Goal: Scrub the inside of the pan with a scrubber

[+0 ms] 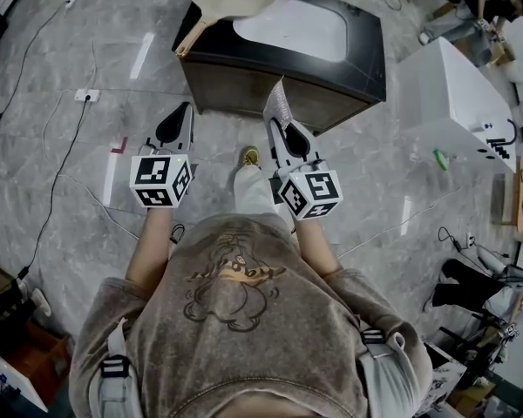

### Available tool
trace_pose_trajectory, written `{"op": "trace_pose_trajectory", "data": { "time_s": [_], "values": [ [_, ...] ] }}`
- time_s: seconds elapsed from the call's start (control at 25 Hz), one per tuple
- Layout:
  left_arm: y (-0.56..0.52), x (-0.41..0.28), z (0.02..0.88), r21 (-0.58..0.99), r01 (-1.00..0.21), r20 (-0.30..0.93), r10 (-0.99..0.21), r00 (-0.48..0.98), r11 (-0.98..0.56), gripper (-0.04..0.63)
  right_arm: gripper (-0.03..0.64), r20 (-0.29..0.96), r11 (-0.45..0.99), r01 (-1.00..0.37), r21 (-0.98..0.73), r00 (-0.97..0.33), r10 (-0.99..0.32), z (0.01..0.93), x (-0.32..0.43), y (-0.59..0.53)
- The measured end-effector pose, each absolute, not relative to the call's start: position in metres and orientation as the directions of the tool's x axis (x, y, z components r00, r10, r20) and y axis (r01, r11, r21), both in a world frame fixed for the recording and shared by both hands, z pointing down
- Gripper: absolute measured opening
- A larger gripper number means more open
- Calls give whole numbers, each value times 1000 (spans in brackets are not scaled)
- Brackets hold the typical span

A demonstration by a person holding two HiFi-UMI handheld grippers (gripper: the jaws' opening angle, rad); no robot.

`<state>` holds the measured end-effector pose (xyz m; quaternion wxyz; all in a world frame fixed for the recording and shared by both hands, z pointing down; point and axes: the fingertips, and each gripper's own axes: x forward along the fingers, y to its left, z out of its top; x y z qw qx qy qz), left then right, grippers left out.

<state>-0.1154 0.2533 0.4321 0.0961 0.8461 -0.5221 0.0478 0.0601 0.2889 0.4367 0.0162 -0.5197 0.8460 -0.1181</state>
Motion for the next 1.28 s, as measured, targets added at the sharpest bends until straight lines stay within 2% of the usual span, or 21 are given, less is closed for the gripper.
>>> {"op": "trace_pose_trajectory", "data": {
  "time_s": [0.56, 1.28],
  "values": [
    [134, -99, 413, 113, -916, 171, -900, 400, -385, 18, 83, 91, 485, -847, -217, -512, -854, 420, 81, 157],
    [7, -78, 417, 93, -963, 190, -945, 267, -254, 18, 83, 100, 606, -765, -220, -635, -766, 427, 111, 22]
  ]
}}
